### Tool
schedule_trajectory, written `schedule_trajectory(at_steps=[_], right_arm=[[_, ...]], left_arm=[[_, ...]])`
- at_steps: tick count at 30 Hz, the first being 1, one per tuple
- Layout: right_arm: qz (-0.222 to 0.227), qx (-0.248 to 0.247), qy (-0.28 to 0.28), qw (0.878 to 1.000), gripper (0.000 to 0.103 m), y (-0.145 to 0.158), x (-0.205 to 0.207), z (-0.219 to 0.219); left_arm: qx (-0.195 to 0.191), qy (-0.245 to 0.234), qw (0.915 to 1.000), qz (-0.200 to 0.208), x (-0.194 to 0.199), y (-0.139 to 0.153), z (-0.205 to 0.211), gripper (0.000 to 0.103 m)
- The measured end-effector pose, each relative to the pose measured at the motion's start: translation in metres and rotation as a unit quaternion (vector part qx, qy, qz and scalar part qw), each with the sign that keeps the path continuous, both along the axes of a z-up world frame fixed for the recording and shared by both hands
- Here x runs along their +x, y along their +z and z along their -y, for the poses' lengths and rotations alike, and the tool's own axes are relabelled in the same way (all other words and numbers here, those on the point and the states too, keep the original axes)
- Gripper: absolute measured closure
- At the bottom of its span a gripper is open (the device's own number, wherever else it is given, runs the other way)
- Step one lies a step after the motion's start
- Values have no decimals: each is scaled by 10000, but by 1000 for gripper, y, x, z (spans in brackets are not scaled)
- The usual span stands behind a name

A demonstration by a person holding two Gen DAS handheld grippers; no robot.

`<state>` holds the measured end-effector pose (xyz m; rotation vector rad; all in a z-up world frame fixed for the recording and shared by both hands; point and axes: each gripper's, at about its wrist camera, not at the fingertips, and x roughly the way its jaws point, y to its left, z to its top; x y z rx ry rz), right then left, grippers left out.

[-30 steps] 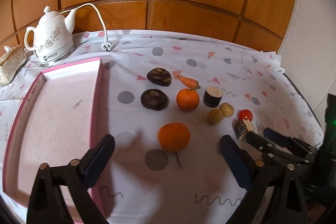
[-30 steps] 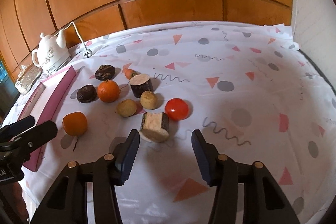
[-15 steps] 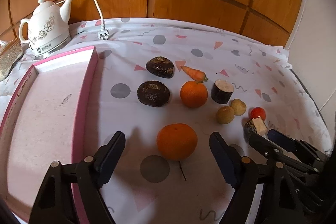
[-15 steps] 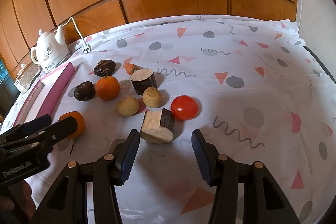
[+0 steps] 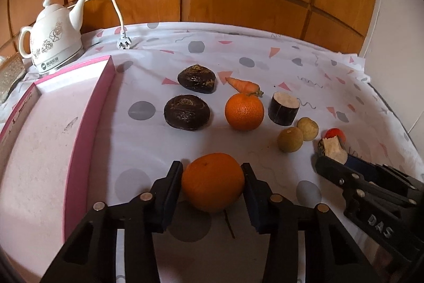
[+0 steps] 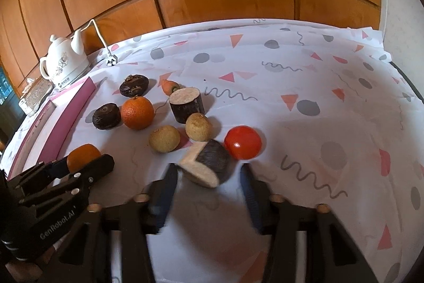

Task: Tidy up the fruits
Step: 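Grasp the large orange with the left gripper while the right gripper approaches the black radish slice, then grasp the black-skinned radish slice with the right gripper while the left gripper lifts the orange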

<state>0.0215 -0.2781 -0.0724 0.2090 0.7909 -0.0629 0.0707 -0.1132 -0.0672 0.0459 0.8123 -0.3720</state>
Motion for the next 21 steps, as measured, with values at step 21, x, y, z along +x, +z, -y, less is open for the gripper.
schedule_trajectory(at_steps=[21], right_arm=[[179, -304, 110, 9993, 66, -4, -1, -6]], left_arm=[[9, 19, 10000, 96, -8, 2, -4, 65]])
